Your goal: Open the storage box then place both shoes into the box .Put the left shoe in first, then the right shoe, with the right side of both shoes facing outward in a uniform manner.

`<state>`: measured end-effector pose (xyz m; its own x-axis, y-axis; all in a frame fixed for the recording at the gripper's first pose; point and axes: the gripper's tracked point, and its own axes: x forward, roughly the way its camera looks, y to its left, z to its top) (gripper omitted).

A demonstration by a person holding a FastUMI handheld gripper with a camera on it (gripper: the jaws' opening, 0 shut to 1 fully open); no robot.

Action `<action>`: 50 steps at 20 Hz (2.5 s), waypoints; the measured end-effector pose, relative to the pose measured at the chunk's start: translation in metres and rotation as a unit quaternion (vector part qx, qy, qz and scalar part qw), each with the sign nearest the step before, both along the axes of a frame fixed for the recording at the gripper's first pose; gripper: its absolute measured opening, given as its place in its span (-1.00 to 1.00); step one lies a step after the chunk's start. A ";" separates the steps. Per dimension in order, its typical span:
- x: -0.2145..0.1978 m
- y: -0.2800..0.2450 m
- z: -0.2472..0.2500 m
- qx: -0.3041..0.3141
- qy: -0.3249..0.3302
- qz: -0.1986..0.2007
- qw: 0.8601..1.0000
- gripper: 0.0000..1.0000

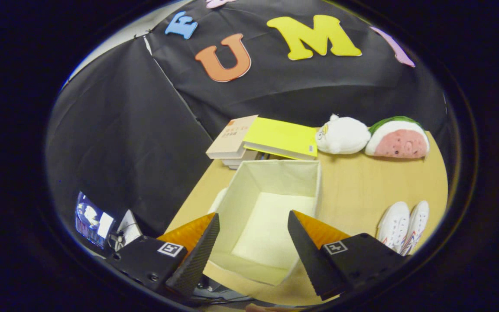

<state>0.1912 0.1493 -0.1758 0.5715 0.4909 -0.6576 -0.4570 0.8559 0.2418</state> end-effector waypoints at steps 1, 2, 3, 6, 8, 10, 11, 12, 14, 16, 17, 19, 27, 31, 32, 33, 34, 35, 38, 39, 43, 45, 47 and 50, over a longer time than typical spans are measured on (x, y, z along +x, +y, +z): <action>0.004 -0.020 -0.008 -0.024 0.004 -0.020 1.000 1.00; 0.006 -0.042 -0.017 -0.055 0.013 -0.039 0.998 1.00; 0.006 -0.064 -0.024 -0.085 0.022 -0.055 0.995 1.00; 0.008 -0.113 -0.040 -0.119 0.038 -0.080 0.989 1.00; 0.010 -0.142 -0.049 -0.113 0.052 -0.097 0.987 1.00; 0.013 -0.171 -0.059 -0.111 0.066 -0.109 0.986 1.00; 0.015 -0.183 -0.063 -0.112 0.069 -0.114 0.985 1.00; 0.017 -0.195 -0.066 -0.113 0.073 -0.118 0.984 1.00; 0.019 -0.219 -0.076 -0.121 0.085 -0.132 0.980 1.00; 0.021 -0.242 -0.091 -0.133 0.107 -0.131 0.977 1.00; 0.020 -0.251 -0.099 -0.140 0.118 -0.129 0.975 1.00; 0.022 -0.272 -0.114 -0.156 0.145 -0.132 0.968 1.00; 0.042 -0.316 -0.147 -0.217 0.200 -0.111 0.949 0.86; 0.048 -0.313 -0.148 -0.228 0.184 -0.098 0.951 0.82; 0.047 -0.317 -0.145 -0.241 0.176 -0.103 0.949 0.80; 0.046 -0.316 -0.145 -0.248 0.169 -0.105 0.948 0.80; 0.043 -0.314 -0.144 -0.253 0.164 -0.106 0.947 0.76; 0.040 -0.317 -0.146 -0.266 0.166 -0.113 0.943 0.70; 0.036 -0.316 -0.157 -0.266 0.188 -0.127 0.937 0.65; 0.038 -0.317 -0.156 -0.269 0.187 -0.126 0.936 0.65; 0.042 -0.320 -0.142 -0.323 0.172 -0.120 0.923 0.64; 0.045 -0.314 -0.133 -0.334 0.151 -0.117 0.923 0.61; 0.045 -0.307 -0.139 -0.326 0.162 -0.112 0.925 0.61; 0.050 -0.301 -0.153 -0.297 0.178 -0.110 0.932 0.60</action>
<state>0.2409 -0.1514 -0.3283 0.3089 -0.1236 -0.9430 -0.2352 0.9508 -0.2016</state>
